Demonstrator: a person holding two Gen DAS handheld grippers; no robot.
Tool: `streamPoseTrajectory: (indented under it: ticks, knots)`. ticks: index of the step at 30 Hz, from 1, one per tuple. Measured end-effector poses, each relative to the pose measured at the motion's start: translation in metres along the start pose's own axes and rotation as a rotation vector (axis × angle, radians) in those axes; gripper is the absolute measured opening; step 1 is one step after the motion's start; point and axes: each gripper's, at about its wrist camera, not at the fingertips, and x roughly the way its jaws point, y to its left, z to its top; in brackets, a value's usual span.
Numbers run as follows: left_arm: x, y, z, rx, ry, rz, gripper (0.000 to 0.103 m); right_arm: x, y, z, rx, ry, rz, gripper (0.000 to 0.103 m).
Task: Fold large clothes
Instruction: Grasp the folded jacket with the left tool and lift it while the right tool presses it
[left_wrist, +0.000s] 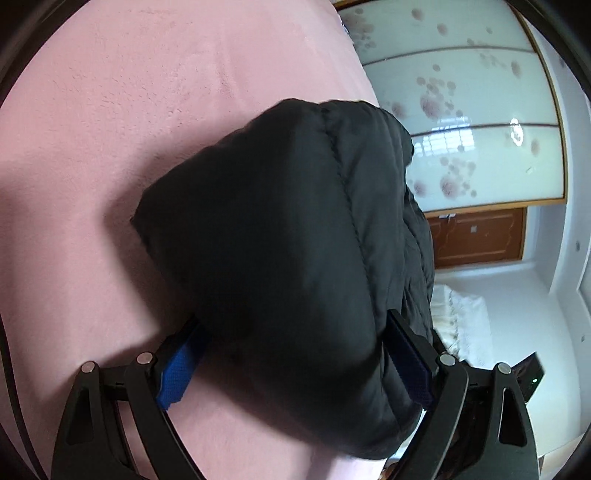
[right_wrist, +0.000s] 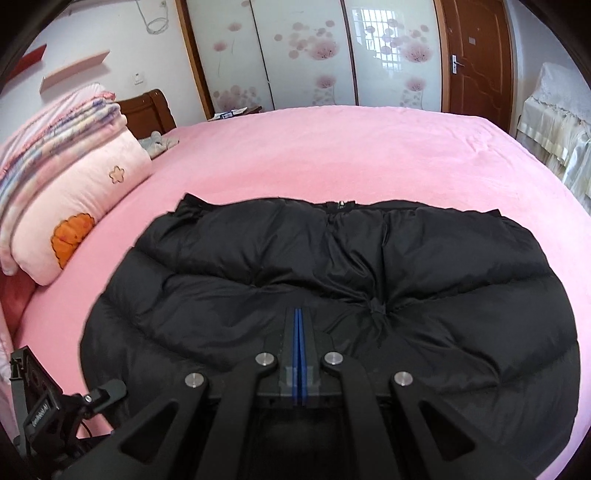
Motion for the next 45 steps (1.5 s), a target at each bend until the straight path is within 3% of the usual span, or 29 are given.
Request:
streamPoseTrajectory:
  ticks: [8, 14, 15, 17, 20, 22, 26, 37, 42, 45]
  knots:
    - [0.031, -0.009, 0.014, 0.017, -0.008, -0.084, 0.091, 0.028, -0.007, -0.012, 0.004, 0.017, -0.035, 0.0]
    - [0.049, -0.022, 0.025, 0.016, 0.002, -0.09, 0.092, 0.041, -0.004, -0.021, -0.019, 0.037, -0.06, 0.0]
    - [0.051, -0.025, 0.025, 0.017, 0.002, -0.089, 0.089, 0.042, -0.004, -0.022, -0.02, 0.04, -0.063, 0.0]
    - [0.051, -0.034, 0.025, 0.04, -0.002, -0.087, 0.066, 0.046, -0.005, -0.024, -0.017, 0.044, -0.066, 0.0]
    - [0.049, -0.058, 0.021, 0.152, -0.03, -0.028, 0.048, 0.054, -0.005, -0.025, -0.017, 0.056, -0.071, 0.0]
    - [0.047, -0.084, 0.011, 0.28, -0.052, 0.039, 0.039, 0.06, -0.004, -0.027, -0.027, 0.063, -0.077, 0.0]
    - [0.048, -0.128, -0.017, 0.501, -0.099, 0.117, 0.03, 0.068, -0.005, -0.032, -0.042, 0.056, -0.08, 0.0]
    - [0.074, -0.204, -0.096, 0.815, -0.116, 0.131, 0.028, 0.07, -0.03, -0.045, 0.057, 0.04, 0.014, 0.0]
    - [0.078, -0.216, -0.102, 0.849, -0.141, 0.168, 0.028, 0.066, -0.04, -0.041, 0.077, 0.065, 0.061, 0.001]
    - [0.049, -0.21, -0.109, 0.891, -0.174, 0.207, 0.028, 0.058, -0.046, -0.033, 0.079, 0.098, 0.107, 0.0]
